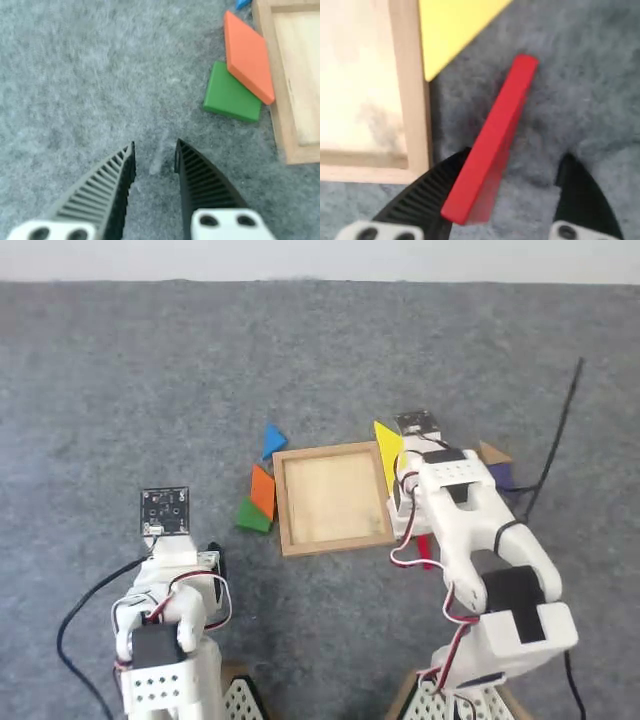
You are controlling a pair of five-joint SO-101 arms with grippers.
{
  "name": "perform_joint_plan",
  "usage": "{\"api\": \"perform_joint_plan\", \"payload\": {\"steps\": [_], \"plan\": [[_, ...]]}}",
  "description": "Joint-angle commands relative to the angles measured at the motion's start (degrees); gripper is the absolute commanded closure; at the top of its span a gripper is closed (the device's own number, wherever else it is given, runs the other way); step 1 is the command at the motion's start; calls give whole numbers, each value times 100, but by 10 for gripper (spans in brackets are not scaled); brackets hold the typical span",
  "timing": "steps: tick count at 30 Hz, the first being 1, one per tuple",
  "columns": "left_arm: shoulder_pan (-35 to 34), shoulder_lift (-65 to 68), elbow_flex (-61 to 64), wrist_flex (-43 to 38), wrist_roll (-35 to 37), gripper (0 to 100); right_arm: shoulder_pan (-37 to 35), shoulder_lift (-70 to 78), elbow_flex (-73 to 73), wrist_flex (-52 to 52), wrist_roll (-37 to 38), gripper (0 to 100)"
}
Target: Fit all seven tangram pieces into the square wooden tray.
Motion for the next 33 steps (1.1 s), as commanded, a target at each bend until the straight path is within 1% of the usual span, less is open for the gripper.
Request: {"api": "perform_joint_plan", "payload": {"steps": [1,6,10,13,16,20,25,28,33], "plan": [[-18,-114,-75,26,62,871,-127,57,-105,57,70,825],[-18,-114,-75,26,62,871,-110,48,-237,66,88,909],[-18,-114,-75,26,62,871,-110,-189,-448,277,53,998],[-18,-114,-75,26,62,871,-171,-541,-686,611,26,993],[-18,-114,-75,26,62,871,-224,-813,-1064,875,-211,992],[-18,-114,-75,26,62,871,-611,-769,-1925,1191,-484,992],[-18,-114,-75,26,62,871,-1437,13,-3015,1297,-651,992],[-18,-114,-75,26,62,871,-1754,716,-3622,1244,-1046,992],[-18,-114,-75,26,62,871,-2053,1640,-4369,1051,-1802,992]]}}
